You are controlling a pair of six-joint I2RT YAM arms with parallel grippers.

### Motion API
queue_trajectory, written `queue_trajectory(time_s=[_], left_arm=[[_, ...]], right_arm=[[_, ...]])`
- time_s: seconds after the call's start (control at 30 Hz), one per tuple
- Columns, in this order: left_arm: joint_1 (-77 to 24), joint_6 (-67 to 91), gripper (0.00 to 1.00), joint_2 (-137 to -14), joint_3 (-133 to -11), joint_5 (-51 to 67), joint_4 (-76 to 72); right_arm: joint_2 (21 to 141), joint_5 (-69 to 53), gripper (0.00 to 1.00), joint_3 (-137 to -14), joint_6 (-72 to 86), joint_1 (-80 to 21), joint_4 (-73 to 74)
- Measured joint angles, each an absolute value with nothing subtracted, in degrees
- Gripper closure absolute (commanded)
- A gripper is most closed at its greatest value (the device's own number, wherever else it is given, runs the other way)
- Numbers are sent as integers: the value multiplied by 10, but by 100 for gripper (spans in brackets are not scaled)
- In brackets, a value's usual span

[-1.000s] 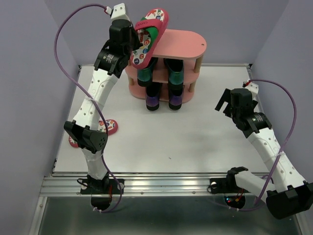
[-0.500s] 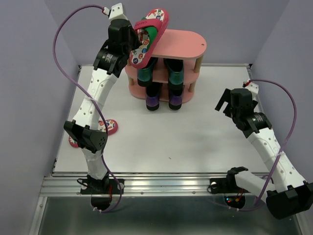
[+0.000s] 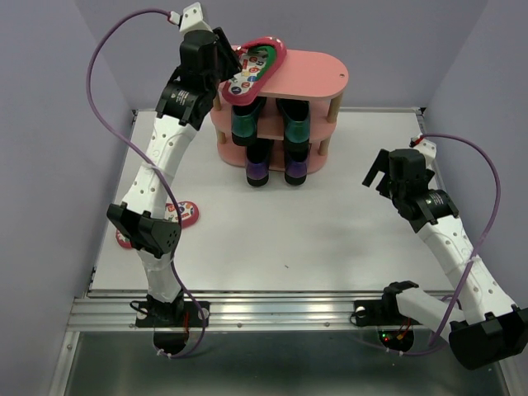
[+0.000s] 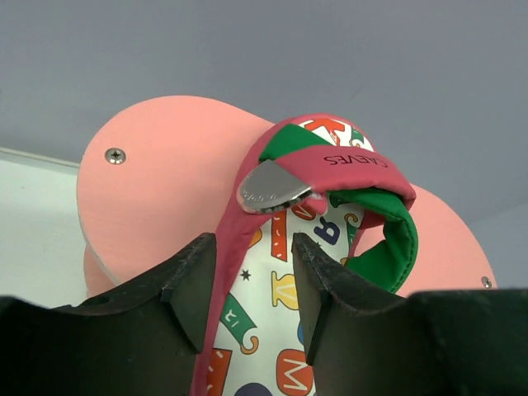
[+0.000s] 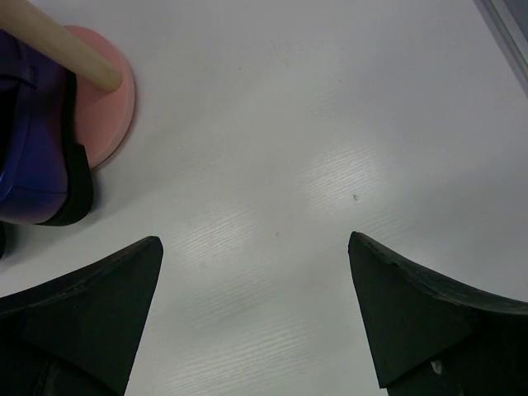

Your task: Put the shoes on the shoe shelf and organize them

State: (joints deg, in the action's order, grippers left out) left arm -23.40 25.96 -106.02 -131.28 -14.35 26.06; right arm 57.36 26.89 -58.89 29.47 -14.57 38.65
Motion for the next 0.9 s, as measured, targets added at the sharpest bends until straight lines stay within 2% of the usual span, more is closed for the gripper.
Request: queue_trajectory(time_s=[0.4,0.67,0.77,0.9], left_arm=[[-232,271,41,-1012,-1284,-142,253],[-232,275,39,-841,-1137,-175,223],[-232,276,41,-755,-1049,-223,222],[-230,300,43,-703,-941,-304,255]], right_arm=[[574,265,0,-589,296,-146,387],[574,265,0,-589,296,-146,387],[574,265,0,-589,296,-146,386],[575,265,0,-589,296,-146,385]])
